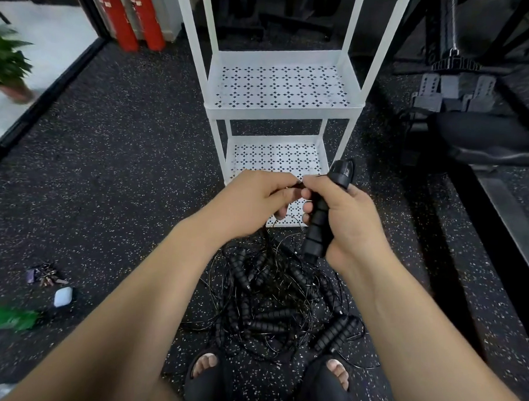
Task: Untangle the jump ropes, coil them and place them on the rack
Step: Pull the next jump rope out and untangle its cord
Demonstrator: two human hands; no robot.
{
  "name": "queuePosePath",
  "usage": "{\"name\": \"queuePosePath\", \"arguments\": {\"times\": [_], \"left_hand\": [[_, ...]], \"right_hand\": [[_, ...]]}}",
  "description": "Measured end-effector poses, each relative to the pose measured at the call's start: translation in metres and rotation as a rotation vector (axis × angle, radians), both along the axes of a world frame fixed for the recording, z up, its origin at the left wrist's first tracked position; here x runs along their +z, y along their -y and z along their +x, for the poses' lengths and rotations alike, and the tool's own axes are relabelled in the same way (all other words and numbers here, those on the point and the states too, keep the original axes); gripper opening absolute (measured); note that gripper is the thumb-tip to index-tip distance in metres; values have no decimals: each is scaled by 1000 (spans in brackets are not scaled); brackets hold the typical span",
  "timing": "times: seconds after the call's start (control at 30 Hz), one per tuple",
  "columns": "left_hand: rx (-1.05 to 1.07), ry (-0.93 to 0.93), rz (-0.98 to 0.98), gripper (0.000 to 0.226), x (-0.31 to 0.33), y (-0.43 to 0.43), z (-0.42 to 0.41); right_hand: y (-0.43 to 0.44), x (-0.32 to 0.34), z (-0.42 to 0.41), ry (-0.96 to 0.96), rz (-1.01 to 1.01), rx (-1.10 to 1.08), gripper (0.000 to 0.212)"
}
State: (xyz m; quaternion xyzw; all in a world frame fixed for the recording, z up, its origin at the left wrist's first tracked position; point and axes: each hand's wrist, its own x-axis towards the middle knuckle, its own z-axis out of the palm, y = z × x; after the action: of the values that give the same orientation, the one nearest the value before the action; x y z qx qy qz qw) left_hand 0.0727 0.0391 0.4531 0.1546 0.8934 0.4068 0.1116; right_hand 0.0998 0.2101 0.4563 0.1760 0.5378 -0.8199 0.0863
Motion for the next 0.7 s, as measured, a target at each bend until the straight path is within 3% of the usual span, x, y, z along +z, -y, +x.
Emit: {"name": "queuePosePath", "arguments": {"times": [0.27, 0.53, 0.7], "left_hand": [[42, 120, -70, 10, -11, 14, -2], [144, 27, -148, 11, -12, 30, -9], [145, 38, -2, 13, -3, 25, -4]], "right_hand": [[-24, 14, -12, -97, 26, -175, 12], [-52, 28, -19, -180, -56, -392, 15], [-50, 20, -16, -123, -122, -323, 17]]}}
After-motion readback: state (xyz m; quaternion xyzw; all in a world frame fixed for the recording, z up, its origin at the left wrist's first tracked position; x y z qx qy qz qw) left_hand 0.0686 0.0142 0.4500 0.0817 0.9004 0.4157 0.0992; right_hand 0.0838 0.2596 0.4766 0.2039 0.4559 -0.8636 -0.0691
